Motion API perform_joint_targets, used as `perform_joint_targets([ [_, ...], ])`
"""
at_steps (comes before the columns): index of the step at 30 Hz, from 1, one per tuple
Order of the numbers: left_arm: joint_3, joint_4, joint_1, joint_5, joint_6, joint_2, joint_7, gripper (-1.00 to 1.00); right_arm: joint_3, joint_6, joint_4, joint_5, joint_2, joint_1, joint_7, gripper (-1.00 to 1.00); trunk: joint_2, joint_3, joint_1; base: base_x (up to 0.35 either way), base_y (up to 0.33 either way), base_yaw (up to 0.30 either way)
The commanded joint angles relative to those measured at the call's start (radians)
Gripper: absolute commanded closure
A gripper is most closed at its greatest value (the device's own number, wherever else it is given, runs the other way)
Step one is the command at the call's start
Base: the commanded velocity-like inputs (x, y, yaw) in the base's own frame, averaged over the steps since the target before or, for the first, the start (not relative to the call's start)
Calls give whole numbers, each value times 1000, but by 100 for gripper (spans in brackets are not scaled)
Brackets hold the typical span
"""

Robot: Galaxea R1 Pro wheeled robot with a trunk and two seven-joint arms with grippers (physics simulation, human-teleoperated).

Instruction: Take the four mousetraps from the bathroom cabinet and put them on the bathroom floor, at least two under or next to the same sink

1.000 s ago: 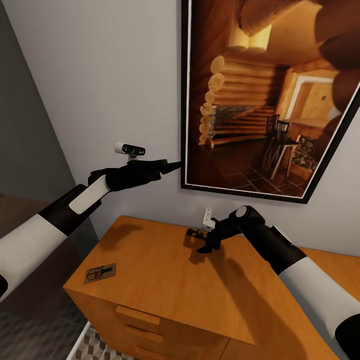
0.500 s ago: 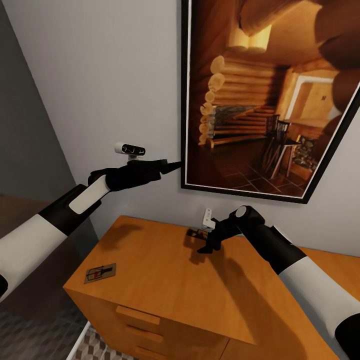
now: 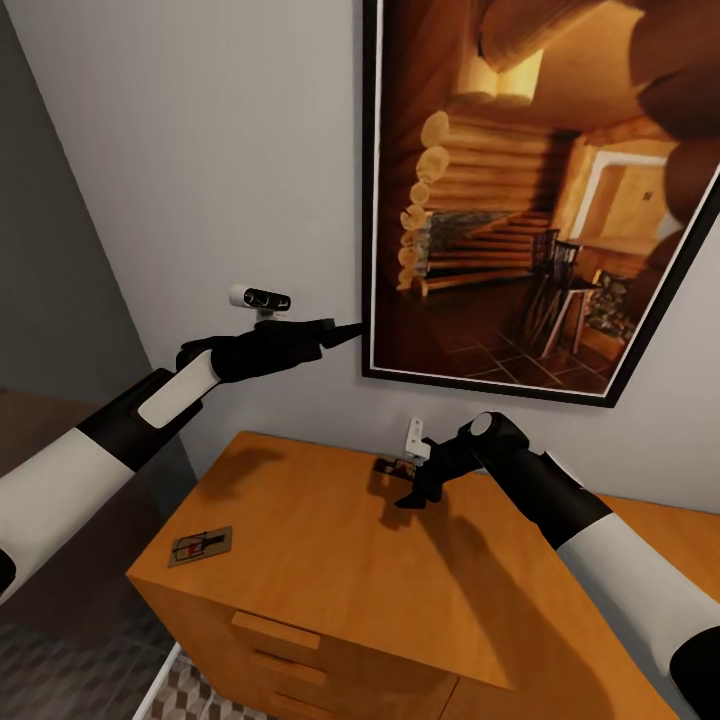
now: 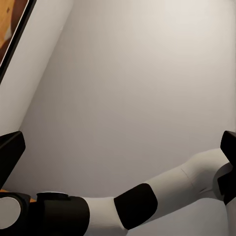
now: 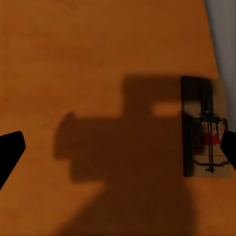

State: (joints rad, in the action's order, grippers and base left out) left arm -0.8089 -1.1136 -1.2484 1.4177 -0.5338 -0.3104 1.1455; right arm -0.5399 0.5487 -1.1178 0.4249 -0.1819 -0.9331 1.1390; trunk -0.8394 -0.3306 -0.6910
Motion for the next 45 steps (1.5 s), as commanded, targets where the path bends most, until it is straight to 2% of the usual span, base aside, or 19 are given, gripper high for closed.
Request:
perform_joint_targets([
  [1,-4,0,-2,10,-9,-1,0,-100,-2,8,-2,4,-1,-1,4,-100,-1,-1,0,0,0,0],
  [8,-4,0,-2,10,-9,-1,0,-100,-2,8,1,5,0,-1,23,-100,-1,-1,0,0,0,0],
  [15,-4,0,-2,10,-9,-1,0,-100,-2,8,21,6,1,-6,124,-100,-1,-1,0,0,0,0],
  [18,-4,0,-2,10,-9,-1,0,-100,-1,8,23,6,1,-7,139,-100,-1,-1,0,0,0,0],
  [45,-4,0,-2,10,-9,-1,0,-100,3,8,20,7,0,-8,146,-100,-1,-1,0,0,0,0],
])
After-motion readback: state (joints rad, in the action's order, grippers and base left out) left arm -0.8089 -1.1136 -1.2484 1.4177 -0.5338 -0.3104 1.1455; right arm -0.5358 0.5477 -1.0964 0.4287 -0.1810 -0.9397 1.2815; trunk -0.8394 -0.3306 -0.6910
